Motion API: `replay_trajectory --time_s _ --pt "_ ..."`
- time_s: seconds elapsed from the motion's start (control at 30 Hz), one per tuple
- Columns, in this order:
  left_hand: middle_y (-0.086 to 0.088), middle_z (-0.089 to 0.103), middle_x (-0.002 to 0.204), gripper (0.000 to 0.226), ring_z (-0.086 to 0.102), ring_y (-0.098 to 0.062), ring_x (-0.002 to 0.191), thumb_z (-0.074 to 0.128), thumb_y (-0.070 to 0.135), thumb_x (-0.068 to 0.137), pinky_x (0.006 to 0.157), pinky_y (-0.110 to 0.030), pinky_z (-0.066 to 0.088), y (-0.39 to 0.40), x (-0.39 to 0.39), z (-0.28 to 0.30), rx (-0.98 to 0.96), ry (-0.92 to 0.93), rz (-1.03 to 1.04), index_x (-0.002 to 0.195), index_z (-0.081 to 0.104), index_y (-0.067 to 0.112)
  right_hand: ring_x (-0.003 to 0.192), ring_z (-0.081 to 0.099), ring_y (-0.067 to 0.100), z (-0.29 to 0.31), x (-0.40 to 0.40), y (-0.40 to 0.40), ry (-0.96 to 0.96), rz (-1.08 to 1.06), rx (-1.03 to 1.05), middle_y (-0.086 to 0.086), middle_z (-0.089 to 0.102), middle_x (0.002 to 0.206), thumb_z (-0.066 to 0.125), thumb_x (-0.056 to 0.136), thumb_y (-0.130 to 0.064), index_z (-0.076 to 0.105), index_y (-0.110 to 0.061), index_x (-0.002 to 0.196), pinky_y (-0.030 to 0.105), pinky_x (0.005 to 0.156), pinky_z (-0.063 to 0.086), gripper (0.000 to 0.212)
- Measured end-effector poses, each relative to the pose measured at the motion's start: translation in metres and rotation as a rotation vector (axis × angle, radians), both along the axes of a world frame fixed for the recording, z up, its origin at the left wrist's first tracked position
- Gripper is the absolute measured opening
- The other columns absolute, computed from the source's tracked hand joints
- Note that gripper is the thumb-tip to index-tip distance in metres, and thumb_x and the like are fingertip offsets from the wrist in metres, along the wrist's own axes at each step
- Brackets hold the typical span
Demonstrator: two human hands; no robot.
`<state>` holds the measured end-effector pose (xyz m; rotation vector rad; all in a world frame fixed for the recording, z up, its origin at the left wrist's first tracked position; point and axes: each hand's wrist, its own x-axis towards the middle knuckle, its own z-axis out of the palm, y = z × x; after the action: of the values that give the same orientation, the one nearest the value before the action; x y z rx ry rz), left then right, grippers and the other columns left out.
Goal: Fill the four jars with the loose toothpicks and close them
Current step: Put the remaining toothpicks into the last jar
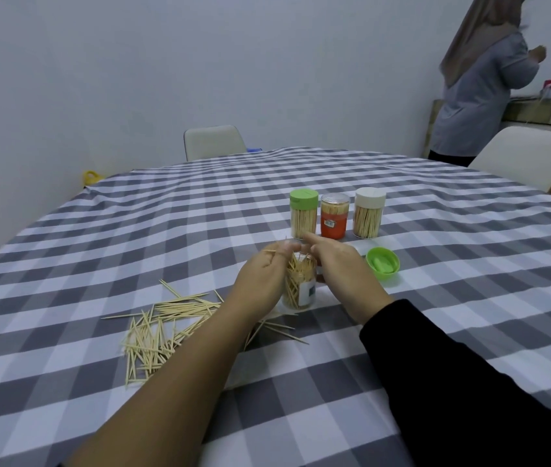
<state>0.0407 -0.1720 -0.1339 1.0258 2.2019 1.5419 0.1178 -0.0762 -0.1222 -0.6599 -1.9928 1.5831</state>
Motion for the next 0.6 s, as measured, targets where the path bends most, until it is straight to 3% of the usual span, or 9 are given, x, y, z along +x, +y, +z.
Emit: replay_trajectory --time_s 0.1,0.23,0.3,0.37,0.47,0.6 --pt "0.006 0.061 0.112 0.032 0.056 -0.012 0.107 0.032 0.037 0.102 0.088 -0.028 0.047 -0.001 0.002 0.002 -0.008 -0.009 0.001 0.118 0.060 0.035 0.124 0.049 0.013 0.000 0.002 -0.002 -0.003 0.003 0.024 -0.001 0.053 0.137 0.037 0.098 -0.018 0.053 -0.015 0.134 0.035 0.108 0.038 0.040" --pt "0.003 0.052 0.110 0.029 0.053 -0.009 0.090 0.036 0.028 0.101 0.072 -0.019 0.043 0.003 0.007 0.010 -0.016 -0.159 0.039 0.118 0.060 0.031 0.128 0.045 0.013 -0.001 0.001 -0.001 -0.020 -0.004 0.065 0.000 0.050 0.141 0.034 0.098 -0.017 0.051 -0.015 0.136 0.037 0.109 0.037 0.041" --pt "0.000 0.055 0.110 0.023 0.054 -0.007 0.079 0.041 0.032 0.100 0.063 -0.020 0.042 0.007 0.007 0.014 -0.005 -0.266 0.097 0.102 0.062 0.025 0.129 0.044 0.013 -0.001 0.001 0.001 -0.022 -0.008 0.075 0.000 0.049 0.141 0.035 0.098 -0.017 0.050 -0.015 0.137 0.038 0.109 0.037 0.042" --pt "-0.005 0.059 0.114 0.025 0.056 -0.014 0.087 0.041 0.033 0.099 0.071 -0.027 0.044 0.011 0.008 0.015 -0.013 -0.318 0.129 0.088 0.061 0.022 0.128 0.045 0.013 -0.002 0.001 0.000 -0.020 -0.009 0.071 0.000 0.048 0.142 0.035 0.098 -0.016 0.049 -0.015 0.137 0.038 0.109 0.037 0.042" --pt "-0.009 0.062 0.116 0.028 0.057 -0.022 0.100 0.040 0.029 0.098 0.085 -0.036 0.046 0.016 0.007 0.014 0.012 -0.406 0.147 0.109 0.062 0.016 0.127 0.045 0.014 -0.003 0.000 0.000 -0.024 -0.019 0.057 -0.001 0.048 0.141 0.037 0.098 -0.018 0.049 -0.015 0.137 0.037 0.109 0.038 0.042" --pt "0.000 0.065 0.095 0.037 0.060 -0.017 0.091 0.039 0.022 0.094 0.082 -0.036 0.045 0.016 0.004 0.016 0.072 -0.481 0.125 0.123 0.058 0.011 0.119 0.051 0.013 -0.005 -0.003 0.000 0.004 -0.049 0.030 0.000 0.055 0.134 0.038 0.098 -0.018 0.054 -0.017 0.132 0.030 0.101 0.043 0.038"
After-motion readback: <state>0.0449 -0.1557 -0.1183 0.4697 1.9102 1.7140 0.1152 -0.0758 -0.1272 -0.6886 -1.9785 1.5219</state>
